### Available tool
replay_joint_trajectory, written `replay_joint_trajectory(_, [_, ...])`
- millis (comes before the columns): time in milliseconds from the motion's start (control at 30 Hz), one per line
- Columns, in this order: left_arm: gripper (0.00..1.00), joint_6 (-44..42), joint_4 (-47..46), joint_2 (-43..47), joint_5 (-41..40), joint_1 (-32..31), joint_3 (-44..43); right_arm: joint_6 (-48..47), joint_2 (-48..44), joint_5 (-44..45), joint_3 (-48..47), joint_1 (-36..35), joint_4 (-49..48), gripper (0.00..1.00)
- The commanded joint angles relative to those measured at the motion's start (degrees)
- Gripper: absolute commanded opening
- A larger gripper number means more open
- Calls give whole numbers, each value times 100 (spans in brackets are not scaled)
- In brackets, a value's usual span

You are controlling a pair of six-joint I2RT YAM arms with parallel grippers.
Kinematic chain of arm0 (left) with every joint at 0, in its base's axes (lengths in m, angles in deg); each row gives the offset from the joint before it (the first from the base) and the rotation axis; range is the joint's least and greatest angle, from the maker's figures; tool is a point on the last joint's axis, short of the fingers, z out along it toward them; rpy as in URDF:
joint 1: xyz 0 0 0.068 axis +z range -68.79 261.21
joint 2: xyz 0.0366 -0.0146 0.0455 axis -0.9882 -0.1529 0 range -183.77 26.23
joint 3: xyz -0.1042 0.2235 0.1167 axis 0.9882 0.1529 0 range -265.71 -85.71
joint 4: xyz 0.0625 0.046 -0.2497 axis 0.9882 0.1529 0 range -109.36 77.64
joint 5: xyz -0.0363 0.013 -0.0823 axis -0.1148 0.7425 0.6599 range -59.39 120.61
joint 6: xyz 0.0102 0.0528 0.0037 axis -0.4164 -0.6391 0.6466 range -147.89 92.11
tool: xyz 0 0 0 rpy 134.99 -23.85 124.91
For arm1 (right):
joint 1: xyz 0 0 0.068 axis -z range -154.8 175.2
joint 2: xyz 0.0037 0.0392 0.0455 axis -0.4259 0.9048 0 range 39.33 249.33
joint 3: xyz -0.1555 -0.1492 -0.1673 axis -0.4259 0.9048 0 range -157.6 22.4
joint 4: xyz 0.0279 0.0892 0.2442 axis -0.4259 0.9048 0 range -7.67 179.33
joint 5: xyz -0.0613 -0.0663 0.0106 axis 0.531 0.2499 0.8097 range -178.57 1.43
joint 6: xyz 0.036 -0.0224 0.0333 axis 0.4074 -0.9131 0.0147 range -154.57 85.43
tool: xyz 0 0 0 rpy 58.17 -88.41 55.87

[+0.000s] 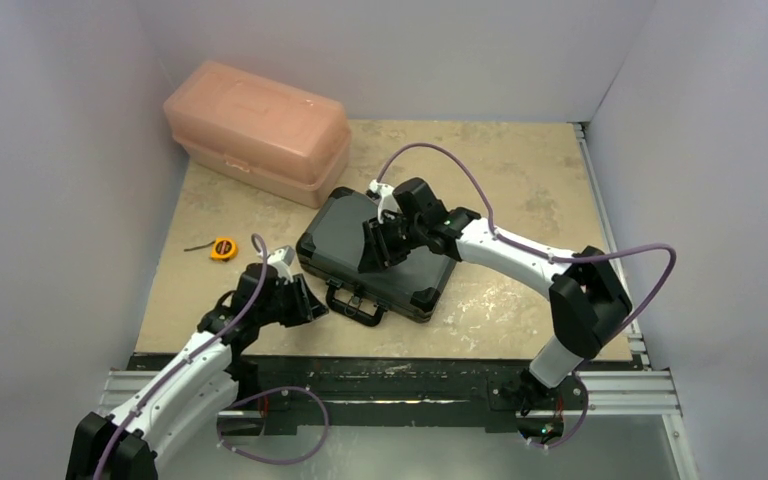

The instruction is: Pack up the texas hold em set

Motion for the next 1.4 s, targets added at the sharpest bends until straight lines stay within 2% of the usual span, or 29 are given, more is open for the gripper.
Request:
replay_joint_trajectory(0, [32,-143,-527,-164,290,-29,49,76,80,-55,361,-24,-546,41])
replay_joint_trajectory(367, [22,-151,-1030,-594,532,-35,227,74,99,131,1706,-23,-1008,39])
replay_joint_trajectory(567, [17,-106,-1454,-1020,583,-87,230,74,85,160,1911,-22,-1026,39])
replay_joint_trajectory(733, [5,-37,-1778,-1508,590,-158,197,45,42,179,1959,-22,-971,39])
replay_joint_trajectory(833, [1,0,-1804,-1741,522,-196,150,15,49,195,1955,-20,-941,38])
replay_joint_trajectory(1367, [0,345,-2410,-2547,345,-358,-36,-49,196,293,1837,-22,-807,37])
